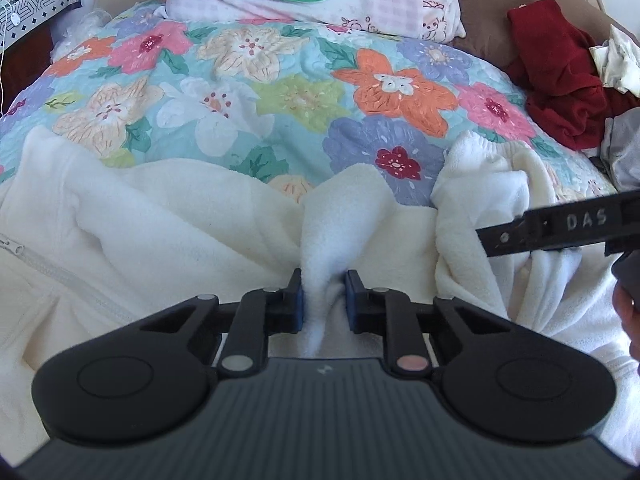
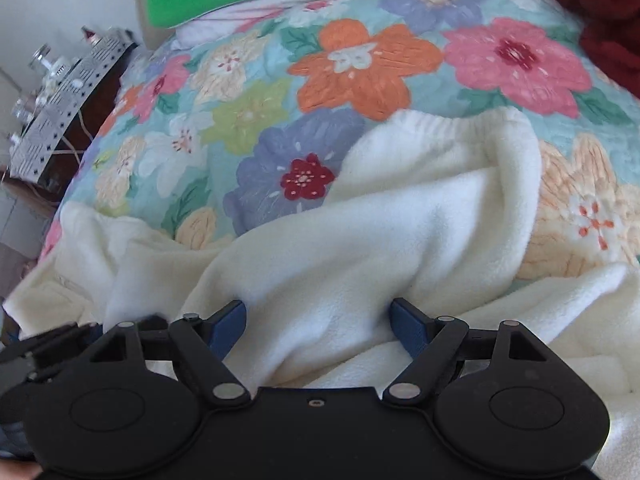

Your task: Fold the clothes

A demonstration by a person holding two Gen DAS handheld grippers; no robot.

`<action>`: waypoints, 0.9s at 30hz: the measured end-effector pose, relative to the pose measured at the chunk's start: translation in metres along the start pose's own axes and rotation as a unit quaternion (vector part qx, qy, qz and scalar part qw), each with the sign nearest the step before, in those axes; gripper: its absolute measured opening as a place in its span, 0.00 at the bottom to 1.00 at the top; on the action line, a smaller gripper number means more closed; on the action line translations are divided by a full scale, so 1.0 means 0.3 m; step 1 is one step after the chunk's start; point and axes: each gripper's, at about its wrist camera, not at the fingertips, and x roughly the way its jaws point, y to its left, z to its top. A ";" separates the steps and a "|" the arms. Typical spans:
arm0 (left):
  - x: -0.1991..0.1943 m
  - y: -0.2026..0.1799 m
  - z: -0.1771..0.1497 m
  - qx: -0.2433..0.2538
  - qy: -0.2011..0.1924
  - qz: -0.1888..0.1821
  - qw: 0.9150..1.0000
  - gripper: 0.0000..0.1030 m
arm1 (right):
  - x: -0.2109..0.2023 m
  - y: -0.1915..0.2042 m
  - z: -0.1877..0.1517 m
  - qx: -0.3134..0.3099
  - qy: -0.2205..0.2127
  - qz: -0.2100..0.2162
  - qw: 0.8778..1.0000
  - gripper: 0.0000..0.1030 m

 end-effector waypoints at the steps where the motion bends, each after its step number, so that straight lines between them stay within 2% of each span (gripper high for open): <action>1: 0.000 0.002 0.003 -0.001 -0.001 -0.002 1.000 0.17 | 0.010 0.026 -0.007 -0.031 -0.005 -0.013 0.999 0.56; 2: 0.000 0.005 0.006 -0.003 -0.003 -0.005 1.000 0.16 | 0.015 0.041 -0.008 -0.052 -0.009 -0.024 0.998 0.39; 4: 0.001 0.017 0.034 -0.011 -0.004 -0.021 1.000 0.15 | -0.001 0.050 0.018 -0.078 -0.026 -0.022 0.996 0.24; 5: 0.001 0.026 0.062 -0.011 -0.007 -0.030 0.999 0.14 | -0.018 0.051 0.039 -0.086 -0.039 -0.018 0.995 0.22; 7: -0.022 0.058 0.145 -0.043 -0.025 -0.036 0.998 0.13 | -0.082 0.054 0.111 -0.094 -0.085 -0.016 0.992 0.21; 9: -0.060 0.083 0.235 -0.076 -0.061 -0.047 0.994 0.12 | -0.146 0.069 0.198 -0.108 -0.135 -0.018 0.985 0.21; 13: -0.075 0.033 0.454 -0.064 -0.132 -0.005 0.989 0.09 | -0.223 0.104 0.402 -0.128 -0.216 -0.027 0.968 0.22; 15: -0.072 0.007 0.554 -0.066 -0.206 0.019 0.976 0.11 | -0.234 0.106 0.486 -0.136 -0.269 -0.052 0.952 0.28; 16: -0.060 0.000 0.590 -0.069 -0.220 0.030 0.973 0.16 | -0.229 0.093 0.519 -0.129 -0.277 -0.067 0.950 0.42; 17: -0.035 -0.009 0.640 -0.067 -0.199 0.050 0.976 0.40 | -0.223 0.079 0.549 -0.119 -0.282 -0.087 0.948 0.62; 18: -0.010 -0.019 0.672 -0.063 -0.158 0.073 0.983 0.69 | -0.216 0.057 0.565 -0.098 -0.277 -0.127 0.947 0.68; 19: 0.000 -0.025 0.675 -0.062 -0.132 0.084 0.986 0.76 | -0.214 0.030 0.561 -0.074 -0.265 -0.163 0.947 0.72; 20: 0.009 -0.030 0.672 -0.061 -0.108 0.093 0.988 0.76 | -0.219 -0.010 0.535 -0.054 -0.252 -0.159 0.953 0.72; 22: 0.008 -0.028 0.583 -0.054 -0.090 0.077 0.991 0.77 | -0.229 -0.090 0.479 -0.012 -0.222 -0.146 0.964 0.72; 24: 0.009 -0.025 0.493 -0.048 -0.071 0.063 0.994 0.77 | -0.239 -0.162 0.396 0.014 -0.192 -0.105 0.976 0.72; 26: 0.025 -0.004 0.384 -0.063 -0.038 0.063 0.995 0.77 | -0.245 -0.215 0.309 0.030 -0.168 -0.077 0.982 0.72; 27: 0.031 0.008 0.315 -0.081 -0.017 0.063 0.995 0.77 | -0.249 -0.227 0.265 0.036 -0.153 -0.078 0.984 0.72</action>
